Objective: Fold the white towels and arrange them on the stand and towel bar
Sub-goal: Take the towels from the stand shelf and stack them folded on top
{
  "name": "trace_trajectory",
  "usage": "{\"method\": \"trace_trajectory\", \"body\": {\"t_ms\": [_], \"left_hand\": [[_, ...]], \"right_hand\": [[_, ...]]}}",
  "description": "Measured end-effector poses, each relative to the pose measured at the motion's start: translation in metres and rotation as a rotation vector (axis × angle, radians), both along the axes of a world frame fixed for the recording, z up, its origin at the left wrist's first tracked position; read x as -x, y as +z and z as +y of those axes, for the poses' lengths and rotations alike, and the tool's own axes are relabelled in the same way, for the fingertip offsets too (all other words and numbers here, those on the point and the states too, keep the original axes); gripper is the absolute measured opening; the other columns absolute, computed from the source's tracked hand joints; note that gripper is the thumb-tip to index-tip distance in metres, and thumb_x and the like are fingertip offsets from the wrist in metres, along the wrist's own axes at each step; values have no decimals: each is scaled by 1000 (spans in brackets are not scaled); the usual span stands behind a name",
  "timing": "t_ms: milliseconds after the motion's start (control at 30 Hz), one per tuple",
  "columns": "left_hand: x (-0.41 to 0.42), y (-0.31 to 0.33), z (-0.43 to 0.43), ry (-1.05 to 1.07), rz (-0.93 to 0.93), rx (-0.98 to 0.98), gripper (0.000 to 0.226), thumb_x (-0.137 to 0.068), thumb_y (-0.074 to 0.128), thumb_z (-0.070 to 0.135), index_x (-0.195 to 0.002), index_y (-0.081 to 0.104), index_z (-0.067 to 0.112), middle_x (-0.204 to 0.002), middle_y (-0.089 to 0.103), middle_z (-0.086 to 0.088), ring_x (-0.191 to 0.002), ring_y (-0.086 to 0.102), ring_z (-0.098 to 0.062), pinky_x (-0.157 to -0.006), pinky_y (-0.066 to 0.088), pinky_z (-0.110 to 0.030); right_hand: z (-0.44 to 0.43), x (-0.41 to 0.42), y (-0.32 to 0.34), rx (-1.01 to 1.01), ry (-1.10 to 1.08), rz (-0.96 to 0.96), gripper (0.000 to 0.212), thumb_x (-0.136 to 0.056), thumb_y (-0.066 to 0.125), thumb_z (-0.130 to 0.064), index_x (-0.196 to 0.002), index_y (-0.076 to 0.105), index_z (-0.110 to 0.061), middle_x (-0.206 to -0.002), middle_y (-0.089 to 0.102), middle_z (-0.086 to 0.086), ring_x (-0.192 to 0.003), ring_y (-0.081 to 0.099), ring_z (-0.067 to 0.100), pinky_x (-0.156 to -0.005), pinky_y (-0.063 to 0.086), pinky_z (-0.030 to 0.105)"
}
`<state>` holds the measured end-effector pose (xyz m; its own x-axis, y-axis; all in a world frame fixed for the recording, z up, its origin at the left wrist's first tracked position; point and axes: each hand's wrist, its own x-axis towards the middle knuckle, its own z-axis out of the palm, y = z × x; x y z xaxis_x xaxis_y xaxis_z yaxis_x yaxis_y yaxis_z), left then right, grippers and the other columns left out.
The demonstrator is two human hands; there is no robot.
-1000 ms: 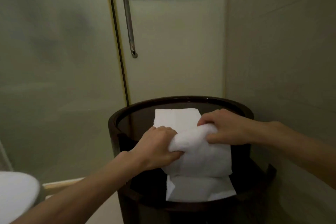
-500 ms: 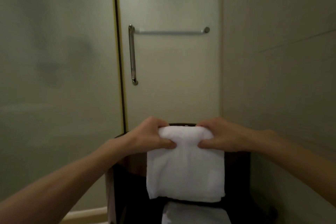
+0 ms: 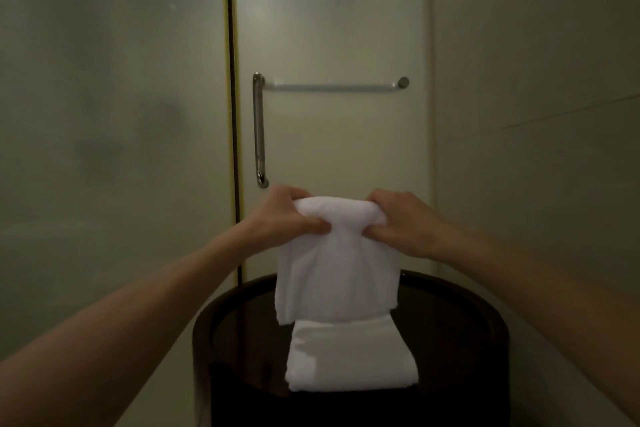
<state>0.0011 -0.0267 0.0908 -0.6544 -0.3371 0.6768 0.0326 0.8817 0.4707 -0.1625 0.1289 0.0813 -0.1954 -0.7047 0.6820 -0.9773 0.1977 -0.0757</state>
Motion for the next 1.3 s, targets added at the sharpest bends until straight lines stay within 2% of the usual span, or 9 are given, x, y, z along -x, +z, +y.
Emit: {"method": "trace_trajectory", "body": {"t_ms": [167,267,400,533,633,800,1100,1233,1300], "left_hand": [[18,-16,-14,184,-57,290,35,-71,80,24,-101,62,22,-89,59,12,-79,57,-5,-63,41,-15],[21,-42,-18,283,-198,461,36,-77,73,22,-104,50,25,-100,60,6,-81,47,-8,-69,34,-19],[13,-86,-17,288,-411,628,36,-80,65,30,-106,42,22,-110,61,-1,-90,56,-23,-70,31,-28],[2,-124,-10,198,-530,619,41,-80,62,44,-103,33,26,-109,60,1,-84,54,-19,-67,32,-28],[-3,-135,-7,157,-520,507,46,-81,60,44,-115,34,26,-112,61,0,-91,59,-23,-66,35,-28],[-6,-127,1,98,-395,442,59,-81,58,34,-136,40,30,-136,53,3,-119,53,-23,-92,47,-40],[-19,-157,15,112,-366,531,68,-79,57,47,-141,34,33,-144,45,4,-127,46,-22,-91,46,-43],[-26,-156,17,82,-445,579,89,-71,48,77,-146,21,37,-152,33,5,-138,34,-18,-102,40,-44],[-26,-156,19,108,-463,606,97,-68,52,80,-147,18,36,-153,33,4,-138,33,-18,-104,37,-39]], "right_hand": [[-26,1,-19,100,-137,160,26,-85,65,-27,-105,53,-16,-103,61,6,-88,57,25,-69,37,30],[-36,-4,-49,84,-233,295,26,-84,60,-19,-107,50,-18,-106,57,5,-91,53,23,-77,36,31],[-26,-13,-97,-66,-190,344,29,-77,60,-15,-104,53,-16,-106,55,7,-92,54,27,-75,37,33],[-5,-25,-128,-128,-63,286,31,-66,77,-14,-91,60,-13,-88,62,7,-73,60,25,-64,36,27],[2,-27,-138,-126,-38,203,24,-82,63,-23,-103,53,-18,-102,58,3,-87,56,21,-71,32,26],[8,-26,-125,-37,-67,124,28,-80,60,-11,-104,48,-17,-102,59,6,-88,53,27,-71,37,35],[33,-45,-151,22,-77,290,31,-65,81,-9,-87,59,-4,-81,62,16,-66,60,33,-56,48,37],[33,-44,-155,28,-124,344,29,-66,81,-11,-85,61,-3,-78,62,17,-64,59,33,-54,51,37],[30,-42,-153,9,-155,383,27,-68,79,-12,-87,62,-3,-81,63,18,-67,60,33,-55,50,38]]}}
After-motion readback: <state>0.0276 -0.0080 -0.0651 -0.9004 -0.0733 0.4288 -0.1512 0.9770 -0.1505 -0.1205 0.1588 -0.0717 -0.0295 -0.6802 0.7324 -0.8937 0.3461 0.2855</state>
